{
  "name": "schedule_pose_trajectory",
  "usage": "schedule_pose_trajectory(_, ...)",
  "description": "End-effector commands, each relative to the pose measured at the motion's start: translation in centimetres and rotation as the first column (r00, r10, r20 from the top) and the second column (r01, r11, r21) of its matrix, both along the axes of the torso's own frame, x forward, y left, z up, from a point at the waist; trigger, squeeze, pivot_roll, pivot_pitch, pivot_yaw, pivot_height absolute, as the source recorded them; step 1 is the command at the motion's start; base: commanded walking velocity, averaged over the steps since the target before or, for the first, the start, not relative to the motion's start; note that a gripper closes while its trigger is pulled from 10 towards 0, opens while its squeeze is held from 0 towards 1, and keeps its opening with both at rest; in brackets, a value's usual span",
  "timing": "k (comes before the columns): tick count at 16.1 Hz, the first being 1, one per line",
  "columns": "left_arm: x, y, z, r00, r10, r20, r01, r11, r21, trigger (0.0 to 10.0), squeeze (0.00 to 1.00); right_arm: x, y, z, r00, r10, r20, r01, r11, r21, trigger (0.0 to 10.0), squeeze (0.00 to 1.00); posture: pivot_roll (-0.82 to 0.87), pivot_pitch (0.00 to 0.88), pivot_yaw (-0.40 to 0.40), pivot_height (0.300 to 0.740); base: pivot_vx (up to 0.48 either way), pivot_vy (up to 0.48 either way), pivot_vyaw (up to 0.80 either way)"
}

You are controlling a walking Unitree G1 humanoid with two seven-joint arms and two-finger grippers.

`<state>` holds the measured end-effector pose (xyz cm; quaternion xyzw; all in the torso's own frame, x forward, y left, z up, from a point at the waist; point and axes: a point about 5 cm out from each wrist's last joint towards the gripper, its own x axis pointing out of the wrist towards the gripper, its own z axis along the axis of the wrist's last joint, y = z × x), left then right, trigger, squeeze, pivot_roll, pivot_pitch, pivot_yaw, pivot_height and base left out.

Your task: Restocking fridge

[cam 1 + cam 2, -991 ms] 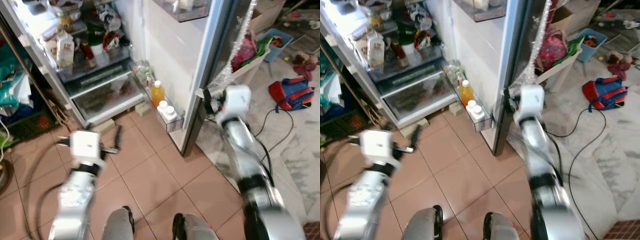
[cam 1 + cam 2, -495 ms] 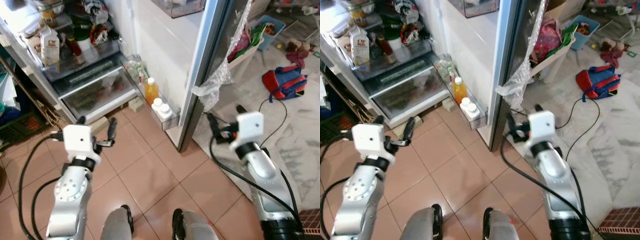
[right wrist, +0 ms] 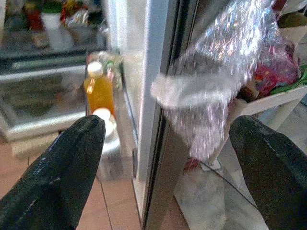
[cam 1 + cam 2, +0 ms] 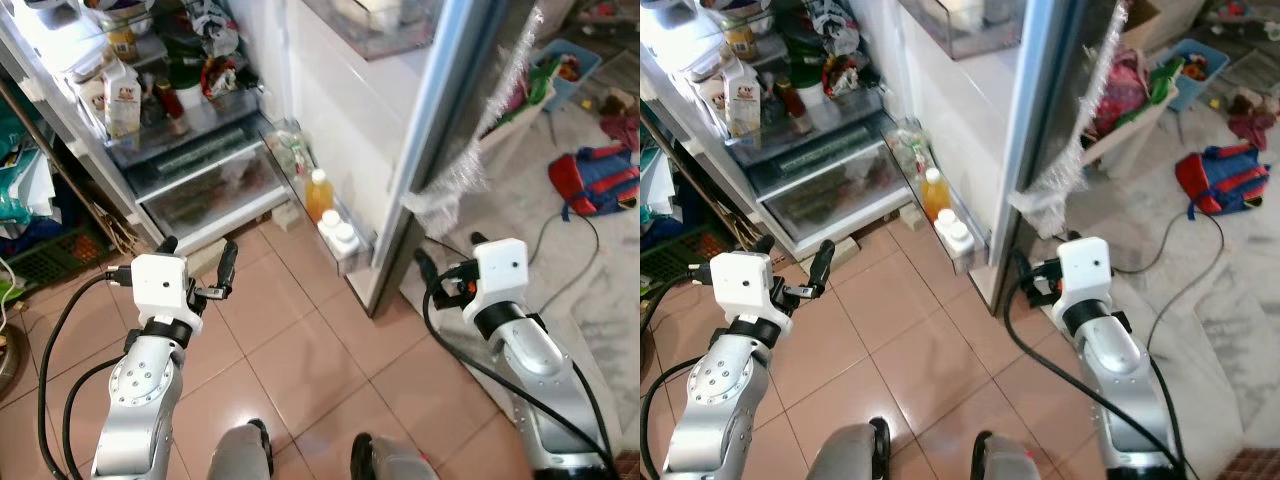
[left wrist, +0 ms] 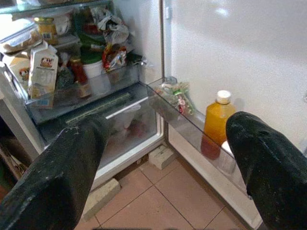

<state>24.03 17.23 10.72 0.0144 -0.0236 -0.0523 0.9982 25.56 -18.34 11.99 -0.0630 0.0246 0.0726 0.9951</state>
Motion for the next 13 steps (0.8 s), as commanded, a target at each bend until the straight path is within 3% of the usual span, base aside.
schedule_pose_trajectory(1,-0.5,0.5,-0.7,1.000,0.012,-0.024,-0.012,1.000,0.002,10.0,0.00,-0.4,-0.3,0.3,0.997,-0.067,0.033,0.067,0.998,0.005,10.0,0.00,0.06,0.082,0.008,0.740,0.352,0.000,0.00)
schedule_pose_trajectory(4,-0.8,0.9,-1.2,0.999,0.011,-0.044,-0.011,1.000,-0.005,10.0,0.00,-1.4,0.2,-0.3,0.983,-0.178,0.050,0.178,0.984,0.007,10.0,0.00,0.05,0.058,0.014,0.740,0.349,0.000,0.00)
schedule_pose_trajectory(7,-0.9,1.1,-1.7,0.997,0.006,-0.073,-0.007,1.000,-0.014,10.0,0.00,-1.4,0.8,-1.1,0.982,-0.186,0.035,0.186,0.983,0.008,10.0,0.00,0.05,0.036,0.019,0.740,0.275,0.000,0.00)
schedule_pose_trajectory(10,-0.9,1.2,-1.8,0.998,0.007,-0.070,-0.007,1.000,-0.010,10.0,0.00,-1.3,-0.2,-1.2,0.971,-0.236,0.046,0.236,0.972,-0.005,10.0,0.00,0.04,0.023,0.026,0.740,0.286,0.000,0.00)
schedule_pose_trajectory(13,-0.5,1.4,-2.0,0.998,0.002,-0.071,-0.003,1.000,-0.002,10.0,0.00,-0.9,0.0,-1.2,0.970,-0.237,0.057,0.238,0.971,-0.009,10.0,0.00,0.04,0.017,0.027,0.740,0.328,0.000,0.00)
